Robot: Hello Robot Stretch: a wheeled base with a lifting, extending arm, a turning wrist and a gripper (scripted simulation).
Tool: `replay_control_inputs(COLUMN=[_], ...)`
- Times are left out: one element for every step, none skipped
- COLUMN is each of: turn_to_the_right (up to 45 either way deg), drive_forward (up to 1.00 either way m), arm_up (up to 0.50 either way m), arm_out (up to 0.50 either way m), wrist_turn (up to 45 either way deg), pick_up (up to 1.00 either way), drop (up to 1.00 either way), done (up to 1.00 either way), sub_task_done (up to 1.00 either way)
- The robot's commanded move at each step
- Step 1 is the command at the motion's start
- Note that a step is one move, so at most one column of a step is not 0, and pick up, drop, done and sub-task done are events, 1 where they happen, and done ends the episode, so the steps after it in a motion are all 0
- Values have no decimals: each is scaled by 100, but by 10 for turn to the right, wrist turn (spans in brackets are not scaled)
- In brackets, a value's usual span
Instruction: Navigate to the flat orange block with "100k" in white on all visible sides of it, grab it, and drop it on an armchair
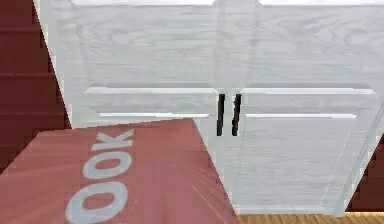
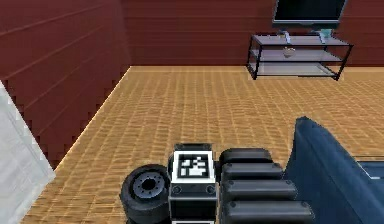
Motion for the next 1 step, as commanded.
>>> replay_control_inputs(turn_to_the_right=[-450], drive_forward=[0], arm_up=[0], arm_out=[0], wrist_turn=[0], pick_up=[0], drop=[0], done=[0], sub_task_done=[0])
